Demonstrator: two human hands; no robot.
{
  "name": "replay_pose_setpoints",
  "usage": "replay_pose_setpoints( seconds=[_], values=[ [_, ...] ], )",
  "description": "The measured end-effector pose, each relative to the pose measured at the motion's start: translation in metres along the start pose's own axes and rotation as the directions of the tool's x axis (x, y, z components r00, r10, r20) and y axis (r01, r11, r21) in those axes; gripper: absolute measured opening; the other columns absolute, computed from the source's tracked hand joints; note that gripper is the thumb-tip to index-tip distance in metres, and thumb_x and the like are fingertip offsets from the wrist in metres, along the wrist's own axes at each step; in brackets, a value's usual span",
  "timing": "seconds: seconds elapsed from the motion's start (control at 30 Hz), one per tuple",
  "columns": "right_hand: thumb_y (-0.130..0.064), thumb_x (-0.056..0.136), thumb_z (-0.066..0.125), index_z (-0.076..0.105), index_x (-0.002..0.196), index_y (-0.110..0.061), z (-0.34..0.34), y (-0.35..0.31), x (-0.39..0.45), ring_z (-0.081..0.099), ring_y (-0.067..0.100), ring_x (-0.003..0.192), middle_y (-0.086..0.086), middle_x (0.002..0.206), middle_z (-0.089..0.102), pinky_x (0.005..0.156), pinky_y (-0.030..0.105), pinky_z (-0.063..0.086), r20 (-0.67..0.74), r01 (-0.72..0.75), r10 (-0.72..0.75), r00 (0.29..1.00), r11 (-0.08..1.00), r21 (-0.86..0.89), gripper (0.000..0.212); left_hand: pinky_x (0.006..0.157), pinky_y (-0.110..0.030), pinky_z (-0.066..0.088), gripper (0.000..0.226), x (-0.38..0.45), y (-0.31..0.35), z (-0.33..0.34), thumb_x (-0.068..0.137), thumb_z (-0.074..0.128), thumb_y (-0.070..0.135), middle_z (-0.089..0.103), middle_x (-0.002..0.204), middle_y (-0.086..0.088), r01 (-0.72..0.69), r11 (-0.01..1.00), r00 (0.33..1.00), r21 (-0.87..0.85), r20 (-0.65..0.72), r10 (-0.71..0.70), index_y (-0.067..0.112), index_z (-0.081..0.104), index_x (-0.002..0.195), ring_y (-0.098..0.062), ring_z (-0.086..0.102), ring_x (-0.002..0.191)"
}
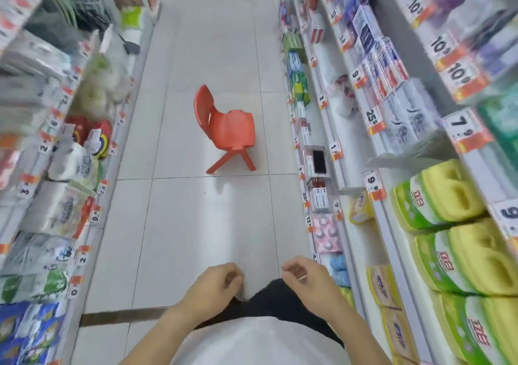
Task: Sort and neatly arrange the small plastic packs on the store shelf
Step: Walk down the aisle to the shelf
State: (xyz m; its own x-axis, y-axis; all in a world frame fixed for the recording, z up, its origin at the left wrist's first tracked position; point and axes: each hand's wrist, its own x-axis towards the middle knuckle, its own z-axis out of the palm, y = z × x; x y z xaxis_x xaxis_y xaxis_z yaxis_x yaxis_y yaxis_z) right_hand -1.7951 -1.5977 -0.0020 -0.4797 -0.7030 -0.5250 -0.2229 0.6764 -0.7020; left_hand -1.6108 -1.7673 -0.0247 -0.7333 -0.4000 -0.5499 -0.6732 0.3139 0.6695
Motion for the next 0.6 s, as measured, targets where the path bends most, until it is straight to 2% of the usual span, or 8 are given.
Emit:
replay_pose_setpoints(
  seconds=[0.1,0.2,0.33,0.4,0.5,0.6],
  values=[
    [-0.028,0.092,0.064,0.068,0.096,-0.026,-0.029,-0.026,0.055,0.064,0.0,0.085,-0.011,0.091,0.071,0.079,0.015,0.051,-0.028,-0.043,0.044,0.999,0.998,0.04,0.006,0.064,-0.009,0.043,0.015,0.067,0.025,-0.064,0.095,0.05,0.03,0.067,0.081,0.017,-0.032,0.998,0.999,0.049,0.001,0.032,0.027,0.065,0.091,0.001,0.058,0.071],
    [-0.032,0.09,0.064,0.067,0.091,-0.03,-0.054,-0.037,0.114,0.064,0.002,0.083,-0.01,0.086,0.071,0.079,0.022,0.053,-0.069,-0.074,0.077,0.995,0.996,0.045,0.003,0.067,-0.013,0.045,0.015,0.142,0.045,-0.115,0.095,0.049,0.031,0.066,0.084,0.018,-0.055,0.993,0.998,0.105,0.026,0.052,0.028,0.064,0.091,-0.002,0.059,0.074],
    [-0.03,0.09,0.064,0.065,0.089,-0.034,-0.096,-0.048,0.208,0.064,-0.001,0.085,-0.013,0.088,0.07,0.078,0.02,0.052,-0.06,-0.091,0.092,0.994,0.996,0.015,0.004,0.073,-0.025,0.051,0.015,0.248,0.071,-0.167,0.094,0.047,0.033,0.067,0.085,0.018,-0.064,0.985,0.997,0.161,0.043,0.058,0.032,0.061,0.088,-0.003,0.061,0.077],
    [-0.03,0.09,0.063,0.065,0.092,-0.032,-0.126,-0.059,0.26,0.064,-0.001,0.085,-0.013,0.089,0.07,0.08,0.023,0.053,-0.059,-0.077,0.077,0.995,0.997,-0.006,0.003,0.074,-0.026,0.052,0.014,0.297,0.09,-0.19,0.094,0.047,0.032,0.067,0.086,0.019,-0.069,0.98,0.997,0.186,0.042,0.062,0.032,0.061,0.088,-0.003,0.061,0.077],
    [-0.03,0.093,0.061,0.066,0.099,-0.028,-0.181,-0.089,0.333,0.063,-0.001,0.087,-0.014,0.092,0.067,0.081,0.017,0.052,-0.06,-0.05,0.048,0.997,0.998,-0.038,0.008,0.077,-0.026,0.052,0.014,0.361,0.126,-0.225,0.093,0.048,0.034,0.067,0.087,0.02,-0.061,0.979,0.998,0.196,0.022,0.058,0.032,0.061,0.09,-0.003,0.061,0.078],
    [-0.032,0.094,0.06,0.064,0.101,-0.03,-0.235,-0.122,0.401,0.062,-0.003,0.088,-0.016,0.094,0.067,0.083,0.019,0.052,-0.082,-0.024,0.02,0.996,0.999,-0.047,0.008,0.077,-0.028,0.052,0.014,0.415,0.157,-0.261,0.093,0.047,0.036,0.066,0.087,0.02,-0.068,0.973,0.998,0.223,0.027,0.063,0.033,0.06,0.089,-0.002,0.061,0.078]
  ],
)
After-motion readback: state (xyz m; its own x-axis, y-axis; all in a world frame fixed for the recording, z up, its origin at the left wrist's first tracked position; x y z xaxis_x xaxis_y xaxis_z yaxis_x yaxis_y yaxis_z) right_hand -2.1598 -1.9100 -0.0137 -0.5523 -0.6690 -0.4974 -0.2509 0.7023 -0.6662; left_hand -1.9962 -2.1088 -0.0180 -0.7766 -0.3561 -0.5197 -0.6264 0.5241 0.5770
